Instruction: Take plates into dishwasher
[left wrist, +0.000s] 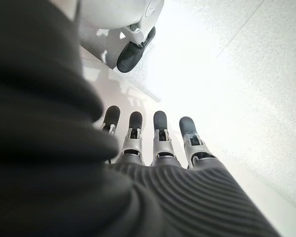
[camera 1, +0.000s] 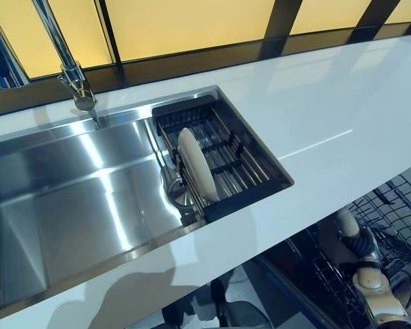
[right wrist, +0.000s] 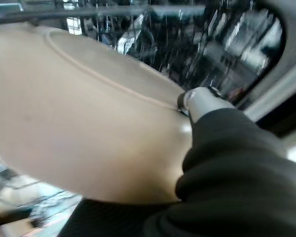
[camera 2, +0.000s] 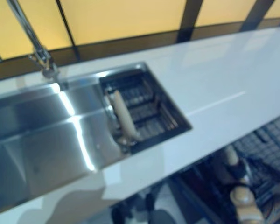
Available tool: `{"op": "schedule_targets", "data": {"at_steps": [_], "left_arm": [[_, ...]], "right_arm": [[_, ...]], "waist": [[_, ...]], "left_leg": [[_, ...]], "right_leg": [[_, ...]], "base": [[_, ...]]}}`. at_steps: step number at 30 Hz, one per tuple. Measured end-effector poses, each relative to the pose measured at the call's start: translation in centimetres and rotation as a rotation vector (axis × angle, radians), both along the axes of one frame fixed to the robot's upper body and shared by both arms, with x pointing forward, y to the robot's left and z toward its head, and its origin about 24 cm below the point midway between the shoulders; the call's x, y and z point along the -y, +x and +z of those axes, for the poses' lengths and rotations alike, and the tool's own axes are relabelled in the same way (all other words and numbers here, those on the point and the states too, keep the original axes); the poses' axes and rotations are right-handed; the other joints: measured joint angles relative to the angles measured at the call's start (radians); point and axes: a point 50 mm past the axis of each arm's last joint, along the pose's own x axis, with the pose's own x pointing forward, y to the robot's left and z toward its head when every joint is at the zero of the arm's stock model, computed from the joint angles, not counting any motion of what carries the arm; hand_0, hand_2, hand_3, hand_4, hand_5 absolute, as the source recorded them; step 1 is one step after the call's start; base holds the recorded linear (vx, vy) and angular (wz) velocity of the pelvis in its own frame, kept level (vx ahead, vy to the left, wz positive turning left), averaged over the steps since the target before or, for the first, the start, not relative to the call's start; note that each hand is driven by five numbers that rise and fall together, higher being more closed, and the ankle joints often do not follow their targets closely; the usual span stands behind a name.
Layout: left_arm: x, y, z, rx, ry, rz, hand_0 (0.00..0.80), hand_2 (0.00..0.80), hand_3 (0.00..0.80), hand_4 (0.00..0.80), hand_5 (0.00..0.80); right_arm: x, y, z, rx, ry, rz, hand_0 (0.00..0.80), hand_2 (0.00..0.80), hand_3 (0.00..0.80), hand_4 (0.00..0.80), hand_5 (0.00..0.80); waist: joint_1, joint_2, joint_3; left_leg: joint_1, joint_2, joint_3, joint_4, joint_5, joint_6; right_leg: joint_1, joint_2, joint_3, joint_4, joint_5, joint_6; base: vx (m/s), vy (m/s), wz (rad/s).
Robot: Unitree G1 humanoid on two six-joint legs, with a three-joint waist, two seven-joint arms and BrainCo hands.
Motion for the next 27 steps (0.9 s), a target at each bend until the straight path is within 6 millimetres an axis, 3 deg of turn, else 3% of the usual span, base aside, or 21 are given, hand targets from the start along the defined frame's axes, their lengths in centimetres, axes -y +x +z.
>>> {"op": "schedule_targets", "data": {"at_steps": [8,18,27], "left_arm": [[0.4,1.9,0.4,0.054,-0.024,-0.028,0.0,0.0,0.0,0.0,0.0],[0.4,2.4,0.6,0.066,-0.021,-0.055,0.0,0.0,0.0,0.0,0.0],[0.3,3.3,0.8,0.084,-0.018,-0.064,0.0,0.0,0.0,0.0,0.0]], "right_arm": [[0.1,0.8,-0.4,-0.158,-0.116,0.134,0.8,0.8,0.8,0.8,0.8],[0.7,1.1,-2.1,-0.298,-0.124,0.112,0.8,0.8,0.8,0.8,0.8],[1.1,0.8,-3.0,-0.345,-0.102,0.07,0.8,0.8,0.8,0.8,0.8]], "waist": [[0.05,0.02,0.026],[0.054,0.021,0.031],[0.093,0.008,0.026]], "left_leg": [[0.001,-0.001,-0.026,0.0,0.002,0.001],[0.0,-0.001,-0.067,0.0,0.007,-0.005],[0.002,-0.002,-0.071,0.0,0.009,-0.005]], "right_leg": [[0.012,-0.003,-0.021,-0.005,-0.012,-0.009],[0.03,-0.005,-0.066,-0.004,-0.018,-0.025],[0.033,-0.006,-0.071,-0.004,-0.021,-0.023]], "base": [[0.013,-0.041,0.1],[0.008,-0.023,0.12],[0.003,-0.002,0.01]]}}
